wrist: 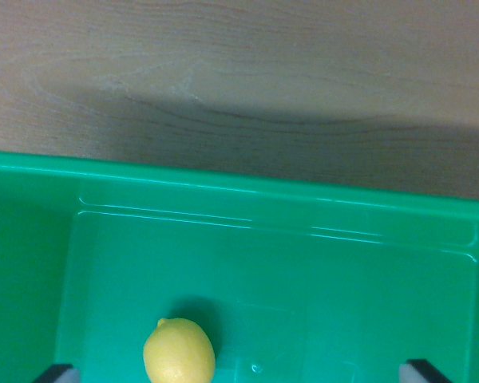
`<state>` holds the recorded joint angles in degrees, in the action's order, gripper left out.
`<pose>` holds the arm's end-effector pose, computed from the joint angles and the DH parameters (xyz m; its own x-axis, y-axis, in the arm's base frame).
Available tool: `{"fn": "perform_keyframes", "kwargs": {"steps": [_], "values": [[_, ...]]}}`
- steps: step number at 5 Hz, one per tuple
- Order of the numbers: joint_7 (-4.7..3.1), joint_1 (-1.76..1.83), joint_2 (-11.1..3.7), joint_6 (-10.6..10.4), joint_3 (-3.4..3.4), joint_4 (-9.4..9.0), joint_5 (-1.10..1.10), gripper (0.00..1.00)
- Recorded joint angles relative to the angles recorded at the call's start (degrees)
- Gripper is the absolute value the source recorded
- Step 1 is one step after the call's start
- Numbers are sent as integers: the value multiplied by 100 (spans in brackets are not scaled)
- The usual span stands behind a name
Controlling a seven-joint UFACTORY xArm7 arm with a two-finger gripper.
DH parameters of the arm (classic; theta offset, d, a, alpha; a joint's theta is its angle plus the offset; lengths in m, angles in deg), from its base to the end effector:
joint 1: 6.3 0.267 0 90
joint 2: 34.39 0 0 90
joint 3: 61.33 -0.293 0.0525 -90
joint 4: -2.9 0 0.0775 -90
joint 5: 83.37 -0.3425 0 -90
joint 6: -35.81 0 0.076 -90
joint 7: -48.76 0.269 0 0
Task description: Pick fruit
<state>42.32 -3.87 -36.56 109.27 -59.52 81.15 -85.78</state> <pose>0.5028 0.0154 0.2856 0.9926 0.1110 0.0497 0.1128 -0.9930 -0.0343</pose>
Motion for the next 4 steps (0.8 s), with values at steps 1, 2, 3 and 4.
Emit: {"fn": "perform_keyframes", "kwargs": {"steps": [1,2,3,4], "values": [[-109,25,-86,-249,-15,-187,-16,0],[-109,25,-86,-249,-15,-187,-16,0],[-225,51,-177,-513,-30,-385,-34,0],[-225,51,-177,-513,-30,-385,-34,0]]}}
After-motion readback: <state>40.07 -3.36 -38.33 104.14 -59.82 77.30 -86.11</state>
